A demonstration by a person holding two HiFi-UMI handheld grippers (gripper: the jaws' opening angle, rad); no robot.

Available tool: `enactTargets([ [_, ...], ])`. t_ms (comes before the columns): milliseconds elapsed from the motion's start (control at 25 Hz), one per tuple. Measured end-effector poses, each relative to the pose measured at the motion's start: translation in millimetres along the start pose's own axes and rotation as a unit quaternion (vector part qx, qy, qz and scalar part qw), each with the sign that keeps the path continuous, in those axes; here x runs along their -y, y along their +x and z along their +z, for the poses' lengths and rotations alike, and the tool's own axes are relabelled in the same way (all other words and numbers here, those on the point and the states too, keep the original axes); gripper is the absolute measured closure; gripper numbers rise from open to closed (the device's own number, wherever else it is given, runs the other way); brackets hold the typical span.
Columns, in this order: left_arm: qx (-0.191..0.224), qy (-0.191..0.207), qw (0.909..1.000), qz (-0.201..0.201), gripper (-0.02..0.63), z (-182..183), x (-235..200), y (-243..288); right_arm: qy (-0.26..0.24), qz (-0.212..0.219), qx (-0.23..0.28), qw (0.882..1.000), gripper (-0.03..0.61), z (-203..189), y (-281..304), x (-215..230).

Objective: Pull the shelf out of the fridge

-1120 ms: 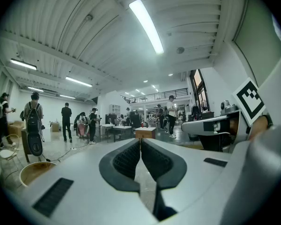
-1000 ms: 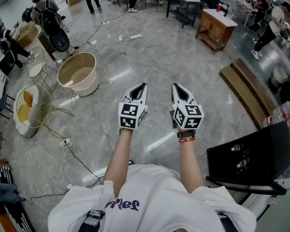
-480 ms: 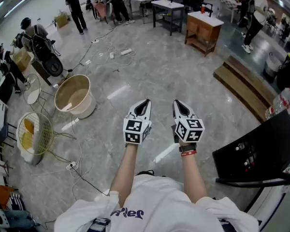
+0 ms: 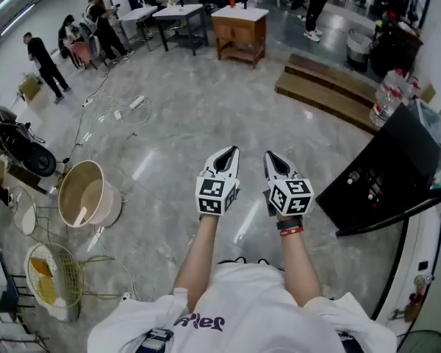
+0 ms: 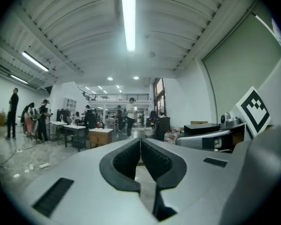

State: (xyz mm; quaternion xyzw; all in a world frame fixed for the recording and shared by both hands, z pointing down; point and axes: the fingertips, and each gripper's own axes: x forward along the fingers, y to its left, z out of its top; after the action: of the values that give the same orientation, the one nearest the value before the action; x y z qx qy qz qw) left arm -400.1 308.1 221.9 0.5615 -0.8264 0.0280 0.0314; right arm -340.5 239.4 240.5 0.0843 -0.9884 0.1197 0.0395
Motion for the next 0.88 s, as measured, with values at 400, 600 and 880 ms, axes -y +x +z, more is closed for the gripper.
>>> enactTargets([
  [400, -0.016, -0.011, 0.9799, -0.199, 0.594, -25.1, 124.8, 65.3, 0.002, -0.218, 0.026, 0.976, 0.578, -8.6, -97.5, 103.7],
  [600, -0.031, -0.008, 0.9557, -0.293, 0.594, -41.9, 203.0, 78.2, 0.024, -0.313, 0.037, 0.949, 0.578, -24.1, -165.8, 148.3],
  [880, -0.044, -0.011, 0.9259, -0.375, 0.594, -64.6, 309.0, 99.5, 0.063, -0.39, 0.046, 0.918, 0.578, -45.3, -248.0, 214.0],
])
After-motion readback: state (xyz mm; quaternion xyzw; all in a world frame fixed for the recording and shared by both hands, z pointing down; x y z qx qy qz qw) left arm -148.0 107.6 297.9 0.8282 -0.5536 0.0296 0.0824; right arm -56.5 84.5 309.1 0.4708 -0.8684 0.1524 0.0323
